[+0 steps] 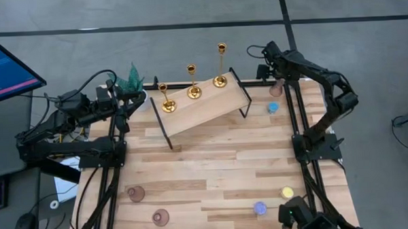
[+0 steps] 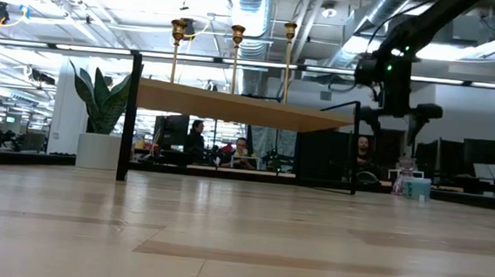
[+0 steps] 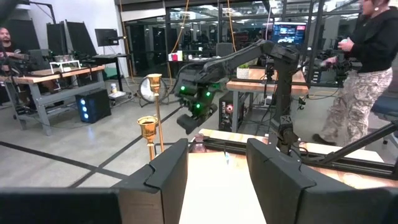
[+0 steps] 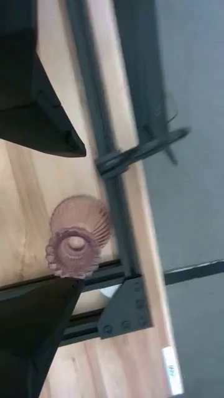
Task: Pick & Place candle stick holders
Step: Put the top pink glass candle holder on the shelf
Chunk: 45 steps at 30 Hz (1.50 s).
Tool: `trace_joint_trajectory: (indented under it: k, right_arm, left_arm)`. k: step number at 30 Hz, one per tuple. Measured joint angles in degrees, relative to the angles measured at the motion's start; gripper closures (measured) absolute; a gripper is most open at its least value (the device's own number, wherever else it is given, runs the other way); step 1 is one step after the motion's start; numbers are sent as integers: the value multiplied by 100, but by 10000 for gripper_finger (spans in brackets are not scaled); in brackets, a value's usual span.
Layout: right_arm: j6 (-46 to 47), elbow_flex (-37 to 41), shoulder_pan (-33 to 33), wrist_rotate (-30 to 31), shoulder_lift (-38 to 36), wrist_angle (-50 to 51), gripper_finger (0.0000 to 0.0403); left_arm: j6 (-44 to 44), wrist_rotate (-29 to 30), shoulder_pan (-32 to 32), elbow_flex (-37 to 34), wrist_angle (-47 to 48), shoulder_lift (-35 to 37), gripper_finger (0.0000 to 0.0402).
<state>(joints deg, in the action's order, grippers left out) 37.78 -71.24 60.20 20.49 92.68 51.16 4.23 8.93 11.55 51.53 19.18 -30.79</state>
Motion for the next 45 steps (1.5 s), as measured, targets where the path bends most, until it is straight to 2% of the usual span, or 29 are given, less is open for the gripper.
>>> trace_joint_trajectory:
  k: [16, 25, 35, 40, 45]
  right_arm:
    - [280, -10, 4, 170, 614, 155, 85]
    - [125, -4, 4, -275, 646, 91, 85]
    - [106, -28, -39, -109, 1071, 302, 90]
    - [109, -20, -36, -126, 1043, 382, 141]
    - [103, -19, -5, -163, 1038, 646, 232]
  left_arm:
    - [0, 2, 0, 0, 7, -1, 238]
    - [149, 0, -2, 0, 35, -2, 238]
    - [151, 0, -2, 0, 46, 0, 238]
    - [151, 1, -1, 1, 46, 0, 238]
    - [151, 0, -2, 0, 48, 0, 238]
